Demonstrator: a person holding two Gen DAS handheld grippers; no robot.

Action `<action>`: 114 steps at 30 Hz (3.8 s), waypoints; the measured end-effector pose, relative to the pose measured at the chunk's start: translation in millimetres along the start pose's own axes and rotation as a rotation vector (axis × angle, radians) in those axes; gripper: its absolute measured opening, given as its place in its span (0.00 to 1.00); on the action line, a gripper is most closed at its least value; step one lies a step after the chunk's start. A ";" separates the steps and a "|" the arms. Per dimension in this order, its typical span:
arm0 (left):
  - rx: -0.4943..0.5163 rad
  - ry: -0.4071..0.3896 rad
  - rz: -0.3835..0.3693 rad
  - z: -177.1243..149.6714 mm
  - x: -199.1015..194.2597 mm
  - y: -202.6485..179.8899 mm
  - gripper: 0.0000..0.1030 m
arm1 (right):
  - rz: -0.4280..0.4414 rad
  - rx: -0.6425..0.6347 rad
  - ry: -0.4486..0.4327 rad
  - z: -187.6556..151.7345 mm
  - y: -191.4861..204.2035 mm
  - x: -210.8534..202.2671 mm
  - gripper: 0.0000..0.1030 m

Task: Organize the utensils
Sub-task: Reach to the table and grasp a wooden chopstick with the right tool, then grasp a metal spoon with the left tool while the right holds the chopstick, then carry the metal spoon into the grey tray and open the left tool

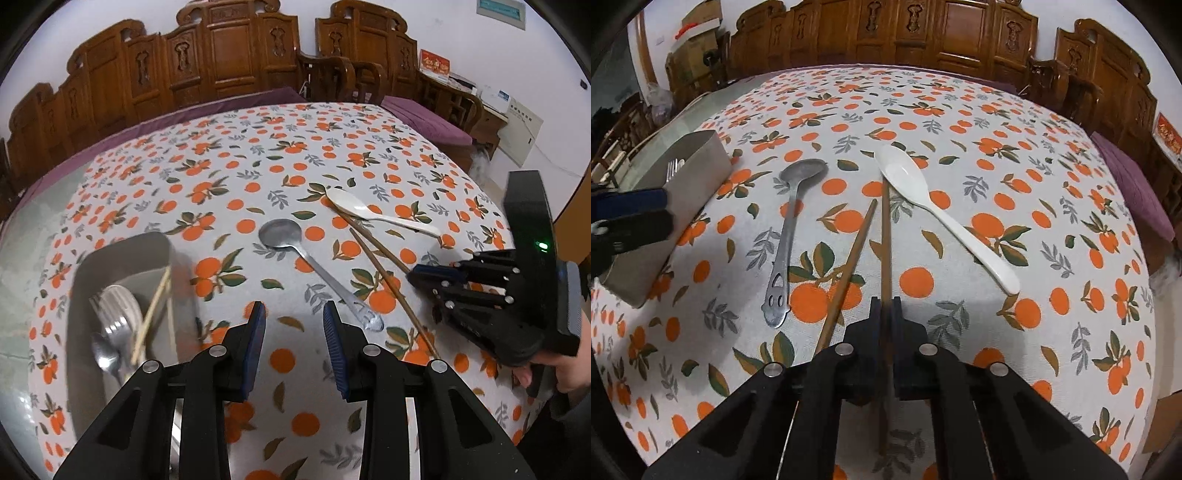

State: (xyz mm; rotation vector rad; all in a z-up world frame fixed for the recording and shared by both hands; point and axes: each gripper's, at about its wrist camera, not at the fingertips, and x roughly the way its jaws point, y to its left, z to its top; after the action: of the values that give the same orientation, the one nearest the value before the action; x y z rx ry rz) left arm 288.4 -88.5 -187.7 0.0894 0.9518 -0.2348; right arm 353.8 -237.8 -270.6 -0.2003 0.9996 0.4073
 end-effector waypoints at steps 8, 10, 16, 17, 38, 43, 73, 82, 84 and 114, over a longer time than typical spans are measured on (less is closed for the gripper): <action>-0.016 0.035 0.006 15.7 37.9 -13.0 0.30 | 0.033 0.009 0.016 -4.2 -9.1 -3.7 0.06; -0.024 0.044 0.019 19.7 48.4 -15.2 0.30 | 0.031 0.011 0.019 -4.0 -9.9 -3.6 0.06; -0.028 0.058 0.071 30.0 73.4 -18.6 0.30 | 0.031 0.020 0.015 -3.9 -12.5 -2.9 0.06; -0.025 0.060 0.076 31.5 76.4 -19.4 0.30 | 0.032 0.022 0.015 -3.6 -12.6 -2.6 0.06; -0.064 0.068 0.069 37.2 89.1 -12.6 0.05 | 0.030 0.020 0.010 -2.5 -11.6 -2.9 0.06; -0.039 0.047 0.053 31.0 74.8 -14.7 0.04 | 0.043 0.003 0.014 -1.9 -6.2 -2.3 0.06; -0.002 -0.087 0.064 16.2 -32.5 16.4 0.04 | 0.093 -0.064 -0.124 3.7 42.9 -51.1 0.06; -0.011 -0.092 0.079 3.3 -46.5 47.0 0.04 | 0.098 -0.094 -0.141 2.2 63.2 -58.0 0.06; -0.016 -0.092 0.081 0.7 -47.9 55.0 0.04 | 0.097 -0.098 -0.145 2.0 67.2 -58.7 0.06; -0.106 0.034 0.117 -37.2 5.9 131.3 0.05 | 0.104 -0.105 -0.142 4.5 86.8 -51.9 0.06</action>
State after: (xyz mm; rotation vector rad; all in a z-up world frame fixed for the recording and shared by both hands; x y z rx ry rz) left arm 293.3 44.7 -217.6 0.0513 0.9878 -0.0747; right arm 296.2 -170.0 -222.4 -0.2118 0.8522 0.5622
